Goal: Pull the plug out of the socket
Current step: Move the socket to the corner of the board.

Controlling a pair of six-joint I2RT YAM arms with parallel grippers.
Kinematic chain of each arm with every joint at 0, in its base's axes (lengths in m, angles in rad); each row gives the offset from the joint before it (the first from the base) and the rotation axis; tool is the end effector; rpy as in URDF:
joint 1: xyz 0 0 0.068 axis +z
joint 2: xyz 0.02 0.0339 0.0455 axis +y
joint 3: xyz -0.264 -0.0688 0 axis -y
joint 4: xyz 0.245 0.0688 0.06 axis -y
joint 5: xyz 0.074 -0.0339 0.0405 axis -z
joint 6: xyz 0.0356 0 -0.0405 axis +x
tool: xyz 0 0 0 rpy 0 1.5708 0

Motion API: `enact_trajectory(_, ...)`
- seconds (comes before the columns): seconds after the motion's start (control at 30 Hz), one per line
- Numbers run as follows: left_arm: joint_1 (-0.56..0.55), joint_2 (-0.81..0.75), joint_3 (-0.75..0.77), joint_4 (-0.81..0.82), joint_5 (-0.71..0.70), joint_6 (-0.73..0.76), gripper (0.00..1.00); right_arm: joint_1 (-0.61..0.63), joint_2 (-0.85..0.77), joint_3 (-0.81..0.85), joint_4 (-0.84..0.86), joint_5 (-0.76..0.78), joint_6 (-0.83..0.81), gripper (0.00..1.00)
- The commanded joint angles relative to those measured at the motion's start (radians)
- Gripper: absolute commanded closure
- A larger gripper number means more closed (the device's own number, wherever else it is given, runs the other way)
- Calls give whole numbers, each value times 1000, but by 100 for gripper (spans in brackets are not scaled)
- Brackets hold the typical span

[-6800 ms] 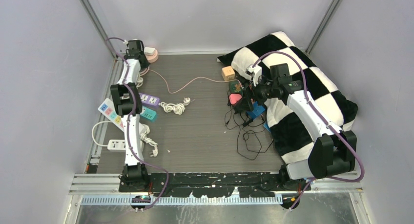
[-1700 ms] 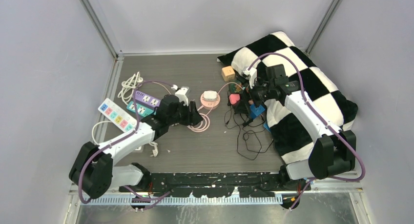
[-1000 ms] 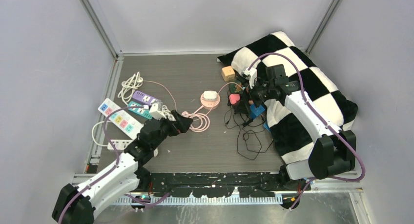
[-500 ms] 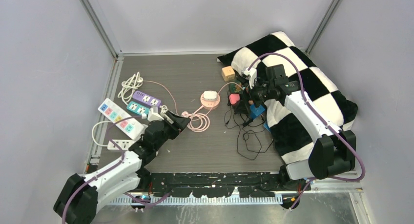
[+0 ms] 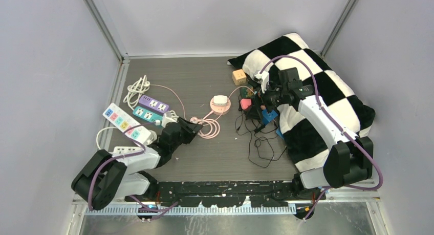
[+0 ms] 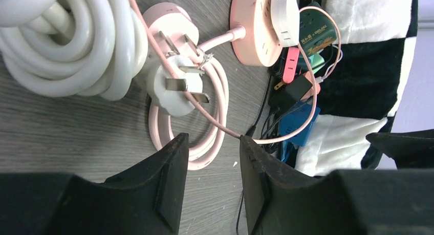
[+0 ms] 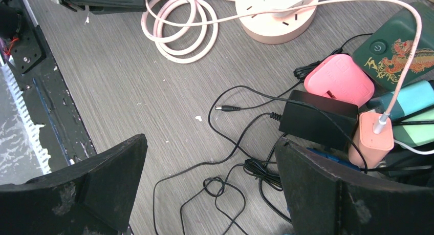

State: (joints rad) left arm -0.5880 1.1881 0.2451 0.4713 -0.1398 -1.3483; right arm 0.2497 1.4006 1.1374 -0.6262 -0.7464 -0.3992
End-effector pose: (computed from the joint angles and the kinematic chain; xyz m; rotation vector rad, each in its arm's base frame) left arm 0.1785 -0.1130 0.1457 -0.9078 2.0166 -1.0272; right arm 0.2755 0.0952 0.2901 -1.0308 2.0682 0.8331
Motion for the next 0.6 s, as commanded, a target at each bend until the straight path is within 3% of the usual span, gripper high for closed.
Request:
enact_trajectory(0.0,0,61,44,156,-28,-30,59,7,-26,18,3,-20,-13,0)
enact_trajectory(0.37,0,146,63,221,-73,-70,60,8,-27,18,-1,-21,-16,0)
enact_trajectory(0.57,-1,186,62,268,-84,-84,68,8,-28,18,0,-22,-16,0)
